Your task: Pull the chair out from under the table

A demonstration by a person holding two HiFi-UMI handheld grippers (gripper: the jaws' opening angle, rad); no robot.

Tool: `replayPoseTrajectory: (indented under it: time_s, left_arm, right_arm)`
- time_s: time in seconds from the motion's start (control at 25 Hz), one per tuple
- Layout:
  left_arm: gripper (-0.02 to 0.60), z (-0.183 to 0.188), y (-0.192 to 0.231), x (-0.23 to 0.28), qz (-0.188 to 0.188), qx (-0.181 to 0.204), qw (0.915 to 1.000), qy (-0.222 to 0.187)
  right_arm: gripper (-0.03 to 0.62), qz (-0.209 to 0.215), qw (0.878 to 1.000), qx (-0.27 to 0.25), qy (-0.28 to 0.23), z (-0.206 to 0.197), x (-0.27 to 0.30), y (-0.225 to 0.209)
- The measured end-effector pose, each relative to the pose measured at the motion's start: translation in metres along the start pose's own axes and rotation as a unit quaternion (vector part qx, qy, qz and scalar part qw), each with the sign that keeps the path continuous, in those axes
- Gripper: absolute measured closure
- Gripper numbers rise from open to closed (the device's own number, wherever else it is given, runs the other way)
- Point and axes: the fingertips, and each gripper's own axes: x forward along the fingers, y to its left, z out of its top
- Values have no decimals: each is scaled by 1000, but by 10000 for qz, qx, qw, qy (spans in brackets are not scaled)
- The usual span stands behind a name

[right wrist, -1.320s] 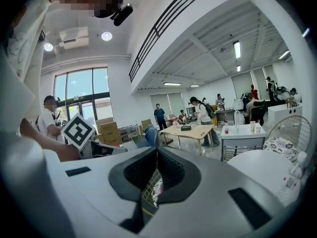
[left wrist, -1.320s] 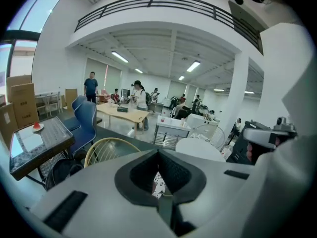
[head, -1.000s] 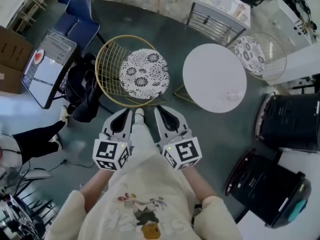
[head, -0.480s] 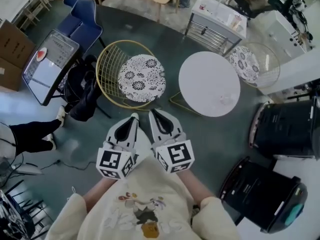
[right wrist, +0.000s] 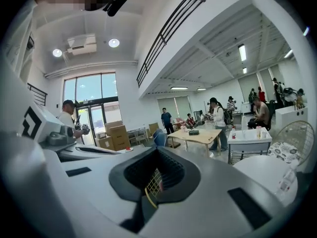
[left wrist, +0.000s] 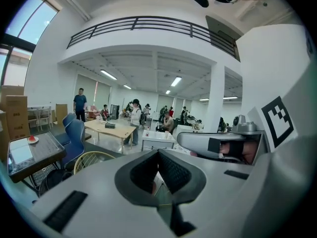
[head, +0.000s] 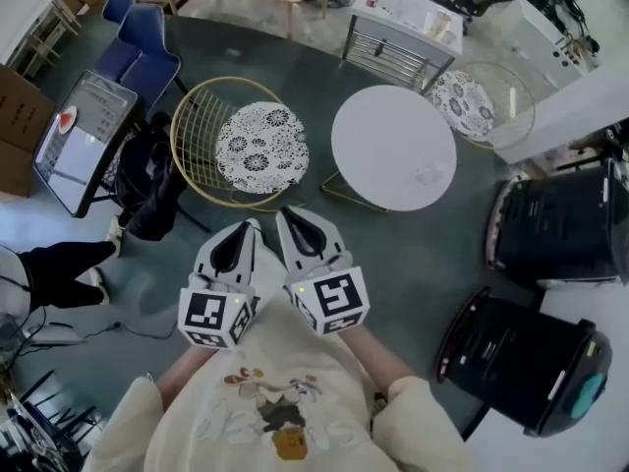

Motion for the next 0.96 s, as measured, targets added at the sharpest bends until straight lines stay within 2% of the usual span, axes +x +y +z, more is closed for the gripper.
replayPoseTrajectory:
  time_s: [0.12, 0.96]
  left_arm:
    - [572, 4, -6, 3, -63, 74, 9999, -28]
    - [572, 4, -23, -2, -132, 228, 9996, -50]
  right_arm:
    - [586, -25, 9995, -301, 24, 4, -3, 5]
    - [586, 28, 9994, -283, 175, -4, -13, 15]
